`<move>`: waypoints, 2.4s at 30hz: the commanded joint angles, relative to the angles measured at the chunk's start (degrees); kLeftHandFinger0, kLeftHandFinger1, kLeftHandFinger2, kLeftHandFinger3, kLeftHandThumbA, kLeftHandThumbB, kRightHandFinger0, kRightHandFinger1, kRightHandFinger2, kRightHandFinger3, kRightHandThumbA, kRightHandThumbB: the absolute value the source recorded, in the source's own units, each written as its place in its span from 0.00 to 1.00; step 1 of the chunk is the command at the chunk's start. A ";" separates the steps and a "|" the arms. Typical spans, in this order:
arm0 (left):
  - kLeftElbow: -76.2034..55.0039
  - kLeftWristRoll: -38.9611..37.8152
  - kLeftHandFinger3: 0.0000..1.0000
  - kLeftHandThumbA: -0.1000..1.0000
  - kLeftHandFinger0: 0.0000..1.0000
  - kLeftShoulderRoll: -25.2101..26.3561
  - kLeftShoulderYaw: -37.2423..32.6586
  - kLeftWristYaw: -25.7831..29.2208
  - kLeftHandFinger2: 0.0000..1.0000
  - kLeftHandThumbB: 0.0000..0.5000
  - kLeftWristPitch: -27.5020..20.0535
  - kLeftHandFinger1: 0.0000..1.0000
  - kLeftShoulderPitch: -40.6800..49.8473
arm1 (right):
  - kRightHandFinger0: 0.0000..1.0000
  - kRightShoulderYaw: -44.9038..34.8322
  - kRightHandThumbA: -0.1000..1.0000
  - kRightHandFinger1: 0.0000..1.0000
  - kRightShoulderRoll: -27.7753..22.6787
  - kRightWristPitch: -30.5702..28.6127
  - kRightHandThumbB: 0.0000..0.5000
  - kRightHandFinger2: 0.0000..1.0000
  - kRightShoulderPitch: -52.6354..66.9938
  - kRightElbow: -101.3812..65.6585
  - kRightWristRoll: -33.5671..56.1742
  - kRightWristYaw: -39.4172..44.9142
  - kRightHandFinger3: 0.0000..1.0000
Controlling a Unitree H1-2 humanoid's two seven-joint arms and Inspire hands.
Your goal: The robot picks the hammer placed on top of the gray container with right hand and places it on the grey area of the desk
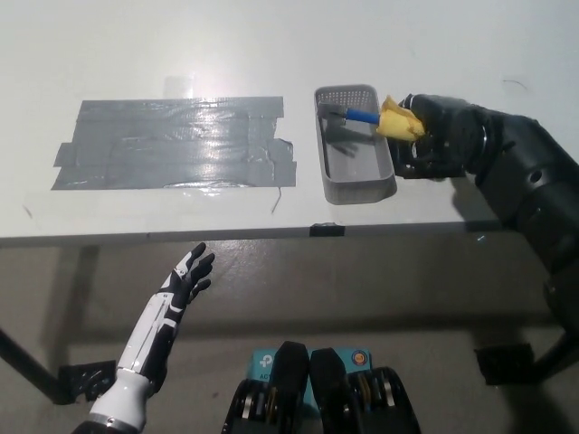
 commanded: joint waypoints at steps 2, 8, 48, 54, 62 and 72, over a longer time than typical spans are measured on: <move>-2.01 -0.81 1.00 1.00 1.00 1.51 0.37 -2.02 1.00 0.24 -1.28 1.00 -1.17 | 0.13 -2.78 0.08 0.54 -1.81 -6.22 0.17 0.82 -3.27 -1.34 -0.02 -13.44 0.82; -1.81 -0.71 1.00 1.00 1.00 1.43 0.33 -1.88 1.00 0.25 -1.13 1.00 -1.21 | 0.02 -7.91 0.08 0.39 -1.79 -8.19 0.21 0.69 -3.95 -1.44 3.14 -15.66 0.64; -4.63 -0.26 1.00 1.00 1.00 2.39 0.36 -2.97 1.00 0.29 -0.31 1.00 0.72 | 0.00 -8.53 0.00 0.39 19.20 -6.29 0.32 0.74 -13.47 1.75 0.34 -19.61 0.71; -5.32 0.15 1.00 1.00 1.00 2.36 -0.12 -3.04 1.00 0.28 -0.72 1.00 1.34 | 0.00 -7.83 0.00 0.40 22.32 -5.80 0.34 0.71 -12.48 2.85 -0.21 -20.49 0.76; -5.19 0.99 1.00 1.00 1.00 2.48 -0.54 -3.09 1.00 0.33 -0.61 1.00 0.61 | 0.00 -8.23 0.00 0.34 23.75 -4.93 0.47 0.64 -11.09 3.82 0.22 -20.54 0.56; -5.04 1.07 1.00 1.00 1.00 2.90 -1.01 -3.84 1.00 0.32 -0.59 1.00 0.06 | 0.00 -5.88 0.01 0.36 23.70 -3.43 0.28 0.68 -7.33 4.57 -1.16 -20.18 0.66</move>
